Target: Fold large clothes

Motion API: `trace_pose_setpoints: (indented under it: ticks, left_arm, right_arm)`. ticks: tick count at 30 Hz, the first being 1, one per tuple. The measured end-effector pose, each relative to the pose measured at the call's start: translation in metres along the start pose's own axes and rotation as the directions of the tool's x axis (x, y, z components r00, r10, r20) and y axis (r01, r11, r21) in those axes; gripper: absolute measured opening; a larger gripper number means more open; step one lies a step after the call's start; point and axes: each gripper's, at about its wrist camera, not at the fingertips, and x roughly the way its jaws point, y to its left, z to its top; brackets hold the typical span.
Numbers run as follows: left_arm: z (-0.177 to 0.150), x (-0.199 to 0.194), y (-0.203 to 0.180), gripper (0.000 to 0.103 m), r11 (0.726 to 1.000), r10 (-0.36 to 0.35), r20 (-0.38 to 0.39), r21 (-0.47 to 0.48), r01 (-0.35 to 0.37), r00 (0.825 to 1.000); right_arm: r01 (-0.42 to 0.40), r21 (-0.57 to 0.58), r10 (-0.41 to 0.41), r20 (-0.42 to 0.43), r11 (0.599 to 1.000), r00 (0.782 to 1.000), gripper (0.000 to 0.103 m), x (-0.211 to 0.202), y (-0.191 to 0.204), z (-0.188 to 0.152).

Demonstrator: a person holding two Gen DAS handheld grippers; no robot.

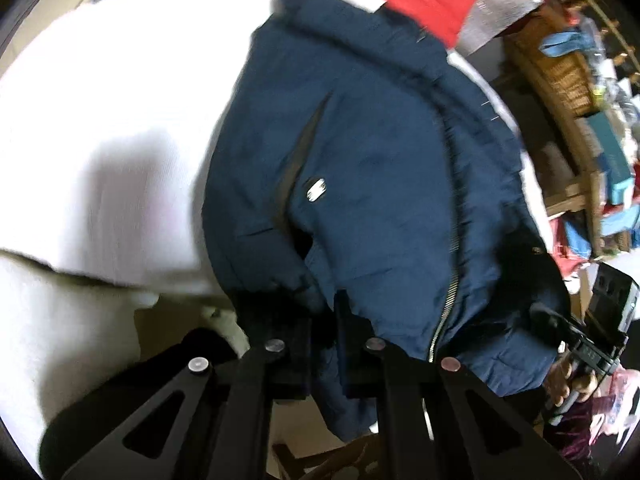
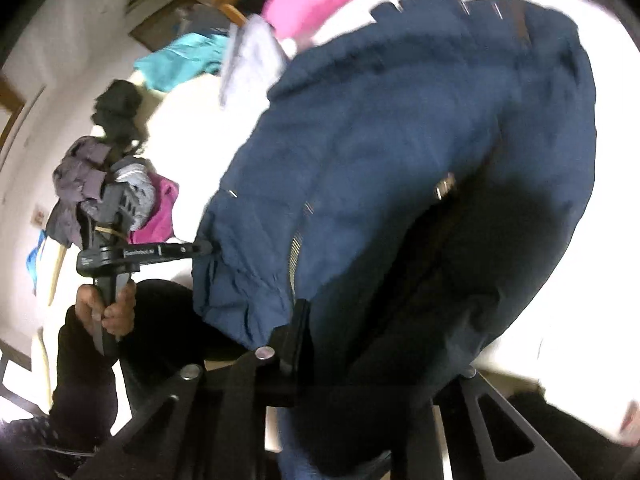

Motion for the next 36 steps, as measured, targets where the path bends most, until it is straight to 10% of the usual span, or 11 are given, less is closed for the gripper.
trace_pose_setpoints:
  ticks: [20, 36]
  left_arm:
    - [0.133, -0.106, -0.044, 0.009, 0.987, -0.159, 0.211, 0.031, 0.156, 0.965]
    - [0.300, 0.010, -0.052, 0.009, 0.995, -0.085, 0.276, -0.026, 0.096, 0.957]
  right_arm:
    - [-0.011, 0.088, -0.030, 0.457, 0.996, 0.889, 0.020, -0.100, -0.022, 0.101]
    - [-0.044, 0.280, -0.112, 0.518, 0.959, 0.848, 0.020, -0.030, -0.133, 0.234]
